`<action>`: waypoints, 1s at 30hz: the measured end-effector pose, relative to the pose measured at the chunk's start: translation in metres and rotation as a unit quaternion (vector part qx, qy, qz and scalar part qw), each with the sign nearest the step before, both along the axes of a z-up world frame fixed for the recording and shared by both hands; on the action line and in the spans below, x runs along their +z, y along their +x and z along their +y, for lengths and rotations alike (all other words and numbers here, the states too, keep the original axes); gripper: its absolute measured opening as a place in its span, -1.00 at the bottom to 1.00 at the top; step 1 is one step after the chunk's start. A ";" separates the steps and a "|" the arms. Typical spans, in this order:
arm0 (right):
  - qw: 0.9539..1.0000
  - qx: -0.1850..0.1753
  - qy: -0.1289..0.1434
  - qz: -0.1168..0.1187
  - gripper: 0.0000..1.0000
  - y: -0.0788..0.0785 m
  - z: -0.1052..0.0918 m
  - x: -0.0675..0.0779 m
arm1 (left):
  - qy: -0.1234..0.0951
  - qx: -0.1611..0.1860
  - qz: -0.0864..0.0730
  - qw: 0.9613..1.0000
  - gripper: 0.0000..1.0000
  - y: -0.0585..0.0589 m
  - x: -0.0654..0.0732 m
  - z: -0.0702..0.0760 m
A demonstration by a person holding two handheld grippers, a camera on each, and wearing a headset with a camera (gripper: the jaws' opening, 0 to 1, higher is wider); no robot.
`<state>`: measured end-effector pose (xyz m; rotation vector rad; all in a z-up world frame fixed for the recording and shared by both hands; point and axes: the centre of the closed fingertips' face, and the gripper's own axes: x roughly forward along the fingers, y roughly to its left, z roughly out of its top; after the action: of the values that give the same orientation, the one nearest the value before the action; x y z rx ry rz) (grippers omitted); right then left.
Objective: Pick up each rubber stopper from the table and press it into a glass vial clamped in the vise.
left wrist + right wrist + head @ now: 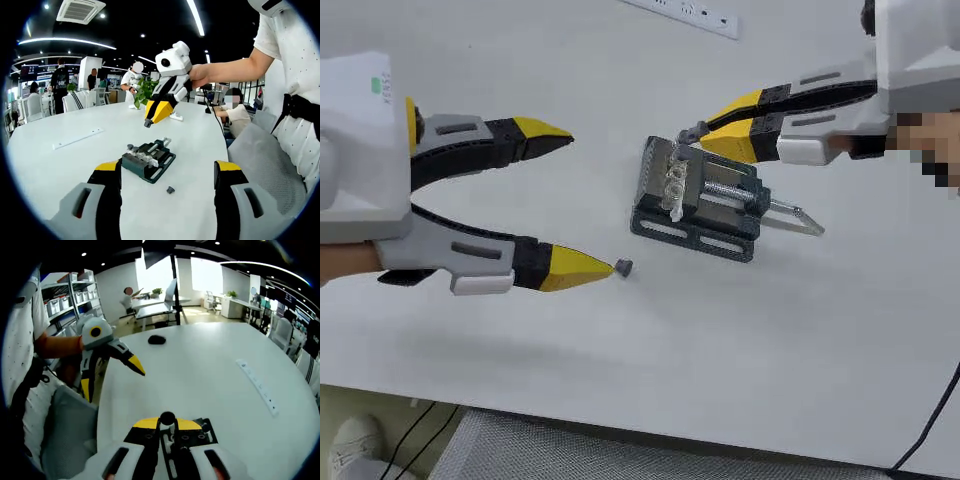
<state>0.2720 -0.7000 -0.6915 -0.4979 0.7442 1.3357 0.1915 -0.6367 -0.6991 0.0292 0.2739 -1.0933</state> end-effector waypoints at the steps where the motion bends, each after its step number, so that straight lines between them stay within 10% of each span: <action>1: 1.000 0.004 -0.016 -0.003 -0.89 0.000 -0.002 -0.003 | 0.002 0.001 0.000 1.000 0.54 0.000 -0.002 0.000; 15: 0.987 0.056 -0.149 -0.029 -0.89 0.014 -0.007 -0.053 | 0.035 -0.004 -0.008 0.999 0.82 -0.004 -0.022 0.000; 30: 0.976 0.075 -0.201 -0.018 -0.89 0.021 -0.010 -0.080 | 0.021 -0.002 -0.009 1.000 0.85 -0.003 -0.021 0.001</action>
<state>0.2935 -0.7103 -0.7718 -0.9140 0.9684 1.3124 0.1886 -0.6358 -0.7205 0.0764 0.2808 -1.0914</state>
